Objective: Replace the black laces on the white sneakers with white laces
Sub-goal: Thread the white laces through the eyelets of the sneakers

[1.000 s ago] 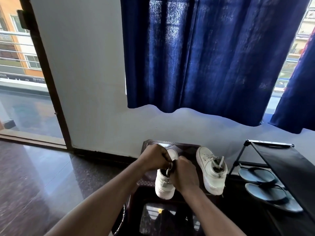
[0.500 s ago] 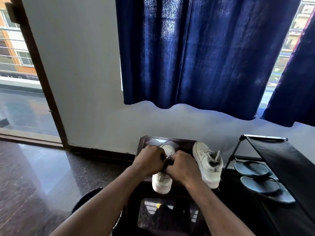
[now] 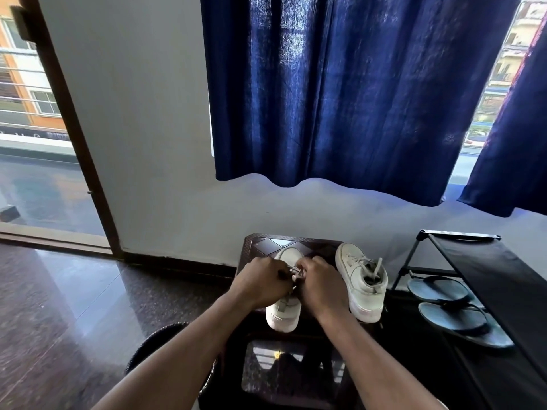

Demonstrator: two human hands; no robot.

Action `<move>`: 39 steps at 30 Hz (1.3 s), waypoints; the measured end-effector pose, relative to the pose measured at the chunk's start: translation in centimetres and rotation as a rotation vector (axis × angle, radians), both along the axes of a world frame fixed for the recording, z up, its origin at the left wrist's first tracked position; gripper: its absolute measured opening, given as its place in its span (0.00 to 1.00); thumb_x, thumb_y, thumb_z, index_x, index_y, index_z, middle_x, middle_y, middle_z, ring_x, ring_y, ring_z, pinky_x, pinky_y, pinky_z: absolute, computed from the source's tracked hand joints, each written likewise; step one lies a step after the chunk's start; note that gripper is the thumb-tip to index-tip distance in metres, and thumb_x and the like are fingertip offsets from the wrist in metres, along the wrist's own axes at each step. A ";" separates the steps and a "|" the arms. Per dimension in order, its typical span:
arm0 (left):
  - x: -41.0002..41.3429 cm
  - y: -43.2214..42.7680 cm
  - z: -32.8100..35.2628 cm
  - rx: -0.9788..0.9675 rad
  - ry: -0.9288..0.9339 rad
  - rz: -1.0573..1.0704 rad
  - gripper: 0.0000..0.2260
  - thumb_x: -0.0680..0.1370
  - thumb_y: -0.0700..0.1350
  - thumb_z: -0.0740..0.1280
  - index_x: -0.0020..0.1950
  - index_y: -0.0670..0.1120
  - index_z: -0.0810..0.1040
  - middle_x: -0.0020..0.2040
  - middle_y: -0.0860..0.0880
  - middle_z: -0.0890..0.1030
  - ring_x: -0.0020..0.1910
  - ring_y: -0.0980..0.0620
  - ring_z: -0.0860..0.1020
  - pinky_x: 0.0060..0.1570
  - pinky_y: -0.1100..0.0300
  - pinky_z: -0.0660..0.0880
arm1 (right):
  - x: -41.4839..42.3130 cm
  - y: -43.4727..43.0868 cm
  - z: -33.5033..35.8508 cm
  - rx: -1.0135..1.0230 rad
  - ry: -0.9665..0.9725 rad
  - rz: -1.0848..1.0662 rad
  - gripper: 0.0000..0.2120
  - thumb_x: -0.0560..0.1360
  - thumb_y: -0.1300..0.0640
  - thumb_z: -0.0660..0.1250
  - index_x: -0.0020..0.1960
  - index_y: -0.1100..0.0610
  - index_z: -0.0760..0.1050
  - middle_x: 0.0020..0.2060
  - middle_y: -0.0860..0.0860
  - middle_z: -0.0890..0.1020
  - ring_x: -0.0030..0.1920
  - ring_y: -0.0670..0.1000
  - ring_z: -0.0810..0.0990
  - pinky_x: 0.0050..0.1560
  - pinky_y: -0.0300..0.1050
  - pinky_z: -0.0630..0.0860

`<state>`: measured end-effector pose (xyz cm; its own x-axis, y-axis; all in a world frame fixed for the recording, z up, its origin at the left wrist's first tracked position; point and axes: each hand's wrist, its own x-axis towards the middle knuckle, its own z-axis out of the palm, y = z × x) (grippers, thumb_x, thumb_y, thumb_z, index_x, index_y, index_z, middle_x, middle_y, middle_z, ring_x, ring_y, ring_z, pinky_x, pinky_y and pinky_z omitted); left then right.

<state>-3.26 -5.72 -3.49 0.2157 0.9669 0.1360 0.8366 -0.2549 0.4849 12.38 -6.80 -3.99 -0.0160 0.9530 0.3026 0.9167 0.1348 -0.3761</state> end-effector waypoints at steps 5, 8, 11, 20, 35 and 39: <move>0.2 -0.6 -0.1 0.019 0.141 -0.034 0.18 0.71 0.61 0.64 0.56 0.55 0.82 0.49 0.47 0.85 0.50 0.41 0.83 0.40 0.55 0.74 | 0.3 0.2 0.3 0.048 -0.049 0.008 0.05 0.78 0.49 0.69 0.52 0.48 0.81 0.50 0.46 0.81 0.50 0.55 0.82 0.41 0.46 0.70; 0.3 -0.6 0.0 0.059 0.148 0.049 0.14 0.73 0.59 0.67 0.54 0.54 0.83 0.47 0.47 0.85 0.47 0.40 0.83 0.38 0.56 0.73 | 0.4 0.0 0.0 0.028 -0.070 0.007 0.04 0.78 0.52 0.69 0.52 0.49 0.81 0.49 0.47 0.80 0.49 0.55 0.83 0.39 0.45 0.69; 0.8 -0.6 0.2 0.085 0.153 0.091 0.10 0.73 0.55 0.68 0.53 0.56 0.83 0.46 0.48 0.85 0.46 0.40 0.83 0.39 0.55 0.76 | 0.5 -0.2 -0.3 0.009 -0.112 0.025 0.07 0.77 0.58 0.67 0.52 0.48 0.81 0.47 0.48 0.79 0.48 0.56 0.83 0.39 0.46 0.71; 1.4 -1.6 0.9 0.031 0.328 -0.003 0.14 0.79 0.57 0.63 0.58 0.52 0.82 0.56 0.43 0.84 0.54 0.37 0.83 0.47 0.49 0.78 | 1.3 -0.6 -0.4 0.042 0.081 0.051 0.03 0.77 0.52 0.70 0.51 0.48 0.81 0.49 0.46 0.82 0.50 0.53 0.82 0.48 0.50 0.78; 2.0 -3.3 0.4 0.175 0.465 -0.044 0.14 0.78 0.59 0.70 0.57 0.52 0.79 0.57 0.49 0.84 0.57 0.42 0.82 0.49 0.49 0.78 | 7.8 -2.2 1.2 0.049 -0.195 -0.328 0.19 0.77 0.47 0.69 0.64 0.53 0.75 0.60 0.53 0.78 0.54 0.60 0.82 0.45 0.52 0.78; 2.8 -3.9 0.0 0.194 0.530 -0.002 0.14 0.80 0.57 0.69 0.60 0.50 0.81 0.57 0.47 0.85 0.56 0.42 0.83 0.48 0.50 0.78 | 10.2 -2.8 1.2 -0.148 -0.250 -0.350 0.21 0.77 0.47 0.69 0.68 0.50 0.75 0.66 0.51 0.75 0.58 0.60 0.82 0.51 0.52 0.78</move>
